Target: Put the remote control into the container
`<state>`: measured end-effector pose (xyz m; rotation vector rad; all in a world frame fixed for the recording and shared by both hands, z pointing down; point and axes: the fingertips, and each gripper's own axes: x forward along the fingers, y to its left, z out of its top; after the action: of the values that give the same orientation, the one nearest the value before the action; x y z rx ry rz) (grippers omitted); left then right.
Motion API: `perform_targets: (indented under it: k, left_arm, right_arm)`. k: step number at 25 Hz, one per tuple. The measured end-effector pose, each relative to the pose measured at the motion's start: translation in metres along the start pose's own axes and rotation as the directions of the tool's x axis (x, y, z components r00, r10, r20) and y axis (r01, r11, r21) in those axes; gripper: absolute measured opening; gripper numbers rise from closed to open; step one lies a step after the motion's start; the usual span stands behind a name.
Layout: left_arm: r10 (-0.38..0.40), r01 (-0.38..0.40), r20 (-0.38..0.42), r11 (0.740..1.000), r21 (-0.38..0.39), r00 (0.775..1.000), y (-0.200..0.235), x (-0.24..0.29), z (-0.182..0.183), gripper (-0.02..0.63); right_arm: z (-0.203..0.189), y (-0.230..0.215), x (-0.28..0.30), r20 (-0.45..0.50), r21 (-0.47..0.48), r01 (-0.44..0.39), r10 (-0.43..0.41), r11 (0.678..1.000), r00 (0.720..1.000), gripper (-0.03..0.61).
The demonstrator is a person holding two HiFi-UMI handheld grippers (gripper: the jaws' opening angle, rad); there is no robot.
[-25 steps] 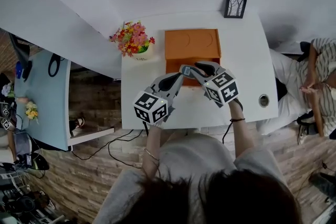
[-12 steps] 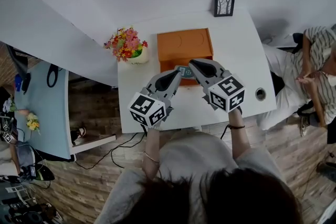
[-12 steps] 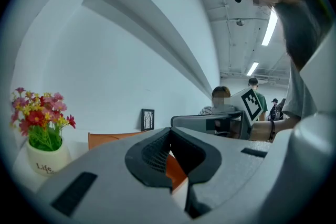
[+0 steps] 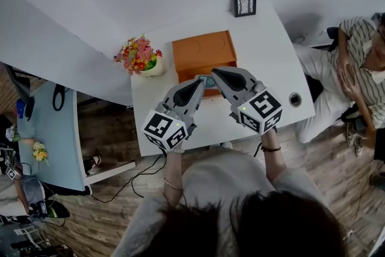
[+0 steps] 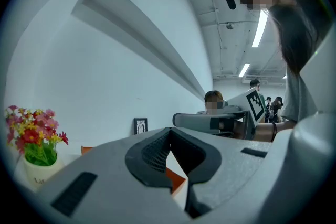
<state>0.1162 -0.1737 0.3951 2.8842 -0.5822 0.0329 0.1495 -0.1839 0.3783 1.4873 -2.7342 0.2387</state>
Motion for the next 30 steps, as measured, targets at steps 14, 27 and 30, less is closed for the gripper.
perform_targets:
  k: [14,27,30]
  left_arm:
    - [-0.024,0.023,0.037,0.999,0.039,0.999,-0.02,-0.014,0.018,0.003]
    - [-0.023,0.02,0.043,0.998,0.062,0.999,-0.026,-0.027,0.02,0.003]
    - [-0.019,0.016,0.044,0.998,0.061,0.999,-0.026,-0.029,0.02,0.003]
  right_arm:
    - [0.028,0.017,-0.02,0.083,-0.07,0.018,-0.013,0.997,0.997,-0.002]
    - [0.026,0.026,-0.023,0.092,-0.084,0.012,-0.004,0.996,0.996,-0.002]
    - [0.024,0.027,-0.023,0.084,-0.085,0.011,-0.004,0.996,0.996,-0.002]
